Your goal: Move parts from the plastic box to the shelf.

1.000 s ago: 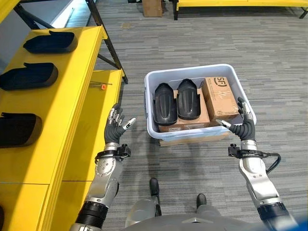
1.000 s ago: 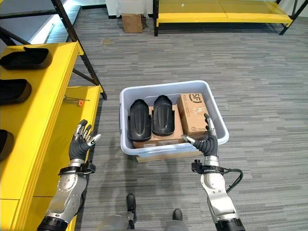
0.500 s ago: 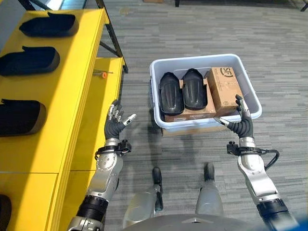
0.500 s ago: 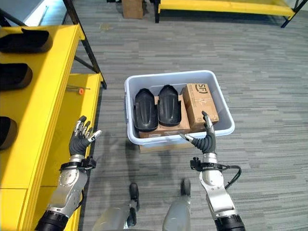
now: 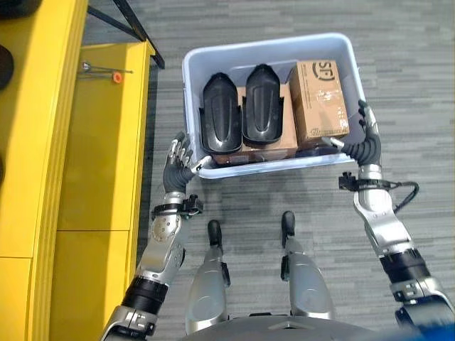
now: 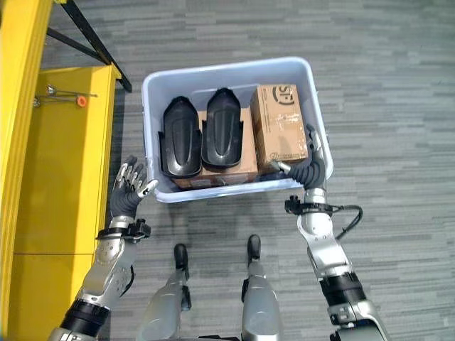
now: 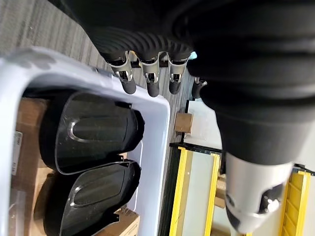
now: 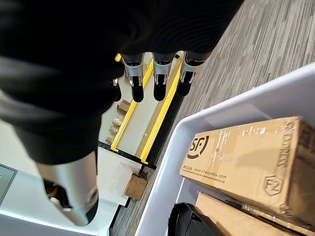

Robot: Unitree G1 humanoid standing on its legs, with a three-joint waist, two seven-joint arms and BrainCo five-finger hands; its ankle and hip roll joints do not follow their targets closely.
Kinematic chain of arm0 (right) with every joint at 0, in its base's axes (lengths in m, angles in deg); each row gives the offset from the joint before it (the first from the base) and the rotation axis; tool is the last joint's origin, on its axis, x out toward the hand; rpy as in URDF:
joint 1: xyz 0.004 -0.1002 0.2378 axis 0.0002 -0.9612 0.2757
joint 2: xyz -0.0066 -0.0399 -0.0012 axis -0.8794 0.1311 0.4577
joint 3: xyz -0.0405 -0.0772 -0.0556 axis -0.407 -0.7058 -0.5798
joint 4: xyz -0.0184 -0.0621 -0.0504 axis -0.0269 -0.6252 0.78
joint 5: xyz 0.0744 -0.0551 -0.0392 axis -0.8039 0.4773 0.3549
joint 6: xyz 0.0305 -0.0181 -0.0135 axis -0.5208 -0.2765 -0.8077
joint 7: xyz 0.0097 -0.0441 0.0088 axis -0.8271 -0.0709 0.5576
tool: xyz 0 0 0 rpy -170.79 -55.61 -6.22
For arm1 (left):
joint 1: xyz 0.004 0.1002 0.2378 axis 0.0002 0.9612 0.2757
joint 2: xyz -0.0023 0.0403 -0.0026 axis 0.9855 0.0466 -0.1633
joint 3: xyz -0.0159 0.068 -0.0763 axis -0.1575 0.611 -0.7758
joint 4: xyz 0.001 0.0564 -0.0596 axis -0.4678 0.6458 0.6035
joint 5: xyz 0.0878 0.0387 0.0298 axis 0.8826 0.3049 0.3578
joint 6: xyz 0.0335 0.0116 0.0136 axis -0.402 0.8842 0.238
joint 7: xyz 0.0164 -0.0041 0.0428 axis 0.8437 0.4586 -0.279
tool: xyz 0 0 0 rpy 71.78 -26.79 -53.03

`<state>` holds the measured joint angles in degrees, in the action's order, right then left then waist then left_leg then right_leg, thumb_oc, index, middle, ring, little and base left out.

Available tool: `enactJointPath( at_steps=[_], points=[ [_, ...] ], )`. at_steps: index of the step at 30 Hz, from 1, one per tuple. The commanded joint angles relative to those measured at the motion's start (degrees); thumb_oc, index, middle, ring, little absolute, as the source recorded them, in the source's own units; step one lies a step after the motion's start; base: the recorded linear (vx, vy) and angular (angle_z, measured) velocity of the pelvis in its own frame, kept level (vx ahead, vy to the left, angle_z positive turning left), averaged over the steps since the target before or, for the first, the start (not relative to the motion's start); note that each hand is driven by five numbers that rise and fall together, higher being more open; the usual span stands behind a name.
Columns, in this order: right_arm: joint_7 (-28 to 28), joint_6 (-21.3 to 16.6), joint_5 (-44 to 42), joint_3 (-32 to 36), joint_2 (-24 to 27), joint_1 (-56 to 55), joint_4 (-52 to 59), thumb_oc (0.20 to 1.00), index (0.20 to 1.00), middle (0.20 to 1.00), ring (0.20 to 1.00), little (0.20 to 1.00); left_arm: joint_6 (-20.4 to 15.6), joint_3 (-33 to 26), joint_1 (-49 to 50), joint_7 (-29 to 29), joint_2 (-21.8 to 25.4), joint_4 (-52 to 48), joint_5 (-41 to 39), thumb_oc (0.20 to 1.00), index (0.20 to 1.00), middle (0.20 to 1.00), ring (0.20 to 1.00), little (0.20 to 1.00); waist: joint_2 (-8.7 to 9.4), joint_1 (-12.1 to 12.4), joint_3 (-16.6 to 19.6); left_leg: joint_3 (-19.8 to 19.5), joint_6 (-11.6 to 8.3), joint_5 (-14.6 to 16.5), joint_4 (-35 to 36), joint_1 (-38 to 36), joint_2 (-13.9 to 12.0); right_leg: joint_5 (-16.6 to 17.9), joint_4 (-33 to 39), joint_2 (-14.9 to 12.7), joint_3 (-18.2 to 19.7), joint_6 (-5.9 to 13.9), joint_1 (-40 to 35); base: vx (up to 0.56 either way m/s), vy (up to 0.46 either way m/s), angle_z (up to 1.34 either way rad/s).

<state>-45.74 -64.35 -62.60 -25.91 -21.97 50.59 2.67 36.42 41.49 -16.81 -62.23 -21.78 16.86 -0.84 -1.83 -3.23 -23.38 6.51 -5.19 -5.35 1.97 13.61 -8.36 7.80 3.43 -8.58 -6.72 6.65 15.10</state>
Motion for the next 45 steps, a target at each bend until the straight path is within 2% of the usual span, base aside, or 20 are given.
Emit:
enactJointPath(
  at_steps=[1,12,29,39,45],
  points=[
    [2.60,-1.97,-0.60,-0.78,-0.92,3.62,-0.02,1.000,1.000,1.000,1.000,1.000,-4.34,-1.80,0.48,-2.36,2.34,-2.30,0.28,1.000,1.000,1.000,1.000,1.000,3.21,2.20,2.31,1.42,-1.98,3.15,-3.25,-1.27,-3.89,-0.66,-9.01,-7.18,0.43,4.28,5.21,-0.03,-0.040,-0.11],
    [5.27,0.07,-2.25,-4.91,-1.26,20.26,-13.24,1.000,1.000,1.000,1.000,1.000,-5.06,0.70,-2.95,-2.53,2.08,-3.40,-2.05,1.000,1.000,1.000,1.000,1.000,0.74,4.26,-0.26,1.02,-2.36,2.74,-3.38,2.18,-3.53,-0.37,-9.76,-7.09,0.75,3.83,9.36,0.00,-0.018,-0.01],
    [7.13,1.60,-7.58,-6.90,2.47,35.09,-31.77,1.000,1.000,1.000,1.000,1.000,-5.16,4.33,-4.07,-2.78,3.49,-4.38,-3.13,1.000,1.000,1.000,1.000,1.000,-1.43,6.25,-1.98,0.57,-2.33,2.28,-2.67,4.62,-2.24,0.06,-9.46,-7.87,0.50,3.61,11.59,0.00,0.010,0.03],
    [5.14,1.61,-13.03,-9.67,5.59,41.31,-46.49,1.000,1.000,1.000,1.000,1.000,-5.43,6.49,-4.97,-2.44,3.95,-4.16,-3.96,1.000,1.000,1.000,1.000,1.000,-2.89,6.87,-3.18,0.42,-2.45,1.94,-2.63,5.99,-1.68,0.04,-9.69,-8.05,0.71,3.63,13.07,0.00,0.010,0.02],
    [3.76,1.71,-12.85,-12.12,5.93,42.64,-49.58,1.000,1.000,1.000,1.000,1.000,-5.67,7.11,-5.74,-2.38,3.83,-3.96,-4.16,1.000,1.000,1.000,1.000,1.000,-3.43,7.14,-3.67,0.29,-2.46,1.92,-2.87,6.63,-1.40,0.13,-9.70,-8.09,0.72,3.67,13.66,0.00,0.003,0.01]
  ],
)
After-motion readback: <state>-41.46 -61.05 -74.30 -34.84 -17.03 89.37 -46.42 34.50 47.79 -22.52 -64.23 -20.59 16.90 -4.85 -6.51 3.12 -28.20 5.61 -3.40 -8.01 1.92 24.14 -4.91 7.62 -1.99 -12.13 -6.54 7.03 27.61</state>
